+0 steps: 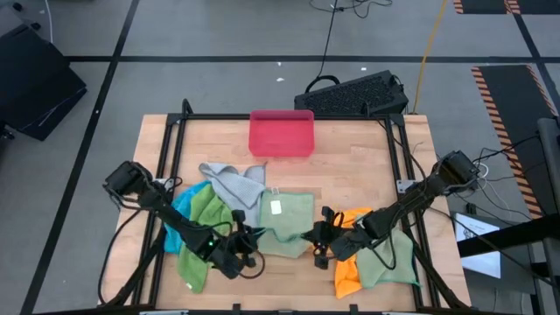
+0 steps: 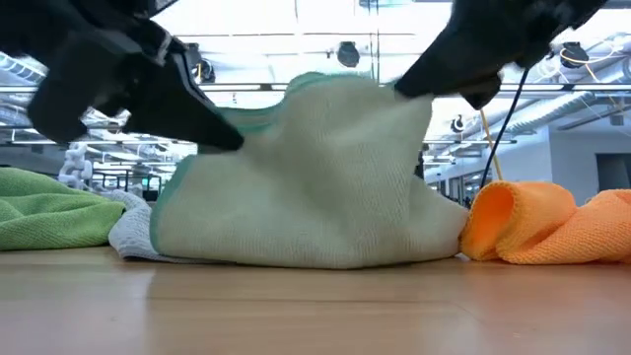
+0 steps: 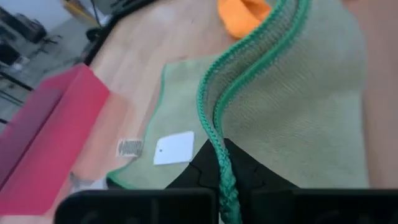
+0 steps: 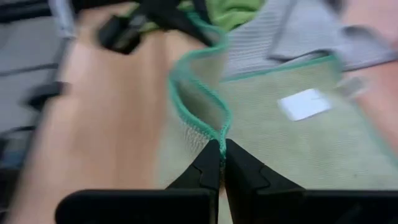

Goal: Fold microfiber towels
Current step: Fold the top light green towel

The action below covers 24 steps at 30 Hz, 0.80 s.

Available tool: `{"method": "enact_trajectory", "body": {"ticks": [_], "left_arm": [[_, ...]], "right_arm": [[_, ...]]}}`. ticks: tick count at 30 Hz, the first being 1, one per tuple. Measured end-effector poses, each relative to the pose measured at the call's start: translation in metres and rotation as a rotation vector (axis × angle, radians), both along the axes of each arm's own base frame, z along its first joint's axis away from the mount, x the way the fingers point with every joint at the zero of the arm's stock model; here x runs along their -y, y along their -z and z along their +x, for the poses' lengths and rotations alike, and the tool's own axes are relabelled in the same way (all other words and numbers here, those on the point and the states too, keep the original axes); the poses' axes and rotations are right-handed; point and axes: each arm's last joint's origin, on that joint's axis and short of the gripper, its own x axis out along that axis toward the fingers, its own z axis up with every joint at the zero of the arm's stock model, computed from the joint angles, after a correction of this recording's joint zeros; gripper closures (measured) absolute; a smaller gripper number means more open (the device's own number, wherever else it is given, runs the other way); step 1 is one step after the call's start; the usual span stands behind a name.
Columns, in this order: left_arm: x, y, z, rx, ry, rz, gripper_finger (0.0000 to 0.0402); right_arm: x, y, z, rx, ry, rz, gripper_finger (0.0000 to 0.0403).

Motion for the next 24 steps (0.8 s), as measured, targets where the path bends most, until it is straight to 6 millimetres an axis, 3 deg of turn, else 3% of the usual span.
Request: {"method": "enact_trajectory", "body": {"ticks": [4,9,13,18,24], "left_arm": [[0.0,-0.023,-0.005,0.038,0.041,-0.077,0.039],[0.002,-0.062,-0.02,0.119,0.106,-0.121,0.0397],[-0.001,-0.08,-0.032,0.14,0.116,-0.144,0.0388],[-0.006,-0.084,-0.036,0.133,0.093,-0.173,0.0391],[-0.009,-0.08,-0.035,0.078,0.114,-0.223,0.0392]], "right_arm": [[-0.008,-0.019,-0.009,0.045,-0.068,0.11,0.0399],[-0.013,-0.049,-0.022,0.167,-0.122,0.103,0.0399],[-0.011,-0.062,-0.031,0.215,-0.083,0.076,0.0399],[-0.011,-0.061,-0.032,0.205,-0.078,0.074,0.0399],[-0.015,-0.046,-0.028,0.145,-0.066,0.079,0.0399]]}}
